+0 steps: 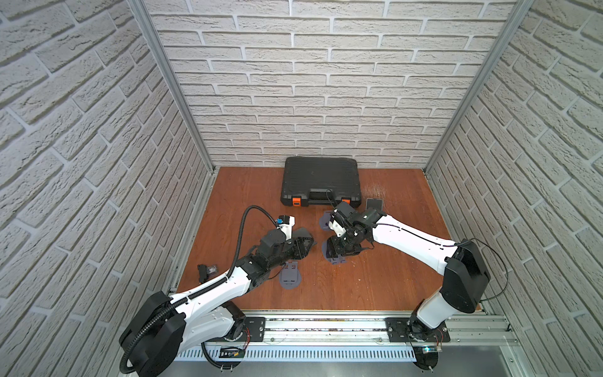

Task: Open the phone stand
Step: Pick up the phone stand at the center of the board.

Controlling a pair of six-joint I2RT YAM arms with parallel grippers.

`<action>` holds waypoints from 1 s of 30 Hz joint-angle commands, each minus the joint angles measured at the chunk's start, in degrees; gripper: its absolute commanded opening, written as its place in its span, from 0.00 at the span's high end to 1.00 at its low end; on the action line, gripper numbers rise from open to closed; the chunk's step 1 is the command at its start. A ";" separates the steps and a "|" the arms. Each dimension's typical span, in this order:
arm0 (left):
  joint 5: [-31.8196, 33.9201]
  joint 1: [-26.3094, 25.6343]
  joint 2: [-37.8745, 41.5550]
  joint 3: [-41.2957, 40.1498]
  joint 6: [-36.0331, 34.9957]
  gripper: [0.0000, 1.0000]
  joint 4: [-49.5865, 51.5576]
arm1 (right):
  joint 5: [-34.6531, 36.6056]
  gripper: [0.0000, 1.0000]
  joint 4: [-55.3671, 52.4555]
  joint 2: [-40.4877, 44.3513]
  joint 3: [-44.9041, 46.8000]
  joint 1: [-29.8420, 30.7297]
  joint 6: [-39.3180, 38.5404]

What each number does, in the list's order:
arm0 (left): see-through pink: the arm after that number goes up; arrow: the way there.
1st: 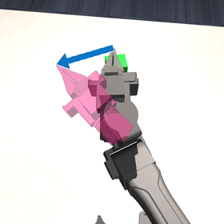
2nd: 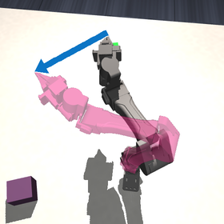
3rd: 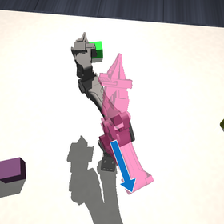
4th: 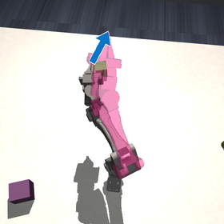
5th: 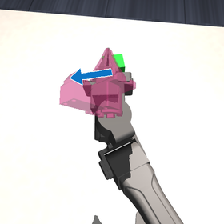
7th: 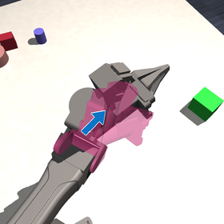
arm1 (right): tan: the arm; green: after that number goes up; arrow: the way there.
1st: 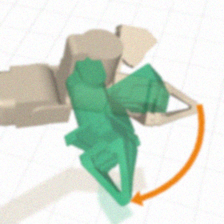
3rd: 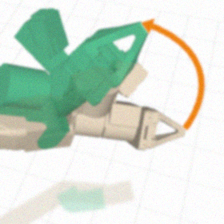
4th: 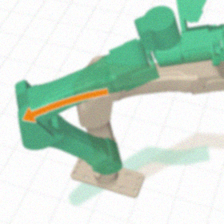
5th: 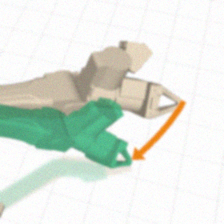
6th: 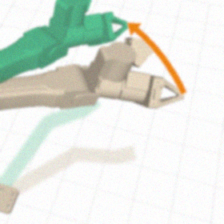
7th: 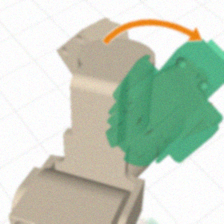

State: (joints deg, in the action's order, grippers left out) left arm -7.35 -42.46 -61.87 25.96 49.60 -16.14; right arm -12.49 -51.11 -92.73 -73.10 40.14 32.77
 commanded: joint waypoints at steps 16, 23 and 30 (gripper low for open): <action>1.14 -5.80 -2.31 -4.25 -5.13 0.56 -11.41 | -1.46 0.82 8.79 0.93 -4.24 0.24 7.46; 2.10 -5.81 -5.25 -3.63 -4.74 0.57 -14.99 | -2.75 0.83 9.36 0.44 -4.42 0.25 7.12; 4.95 -5.64 -7.72 -2.97 -4.87 0.62 -19.28 | -3.28 0.83 9.71 0.88 -4.07 0.25 7.13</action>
State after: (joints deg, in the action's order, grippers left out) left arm -5.15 -48.07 -68.71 22.02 45.78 -30.04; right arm -14.06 -42.92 -92.49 -76.09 40.14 39.90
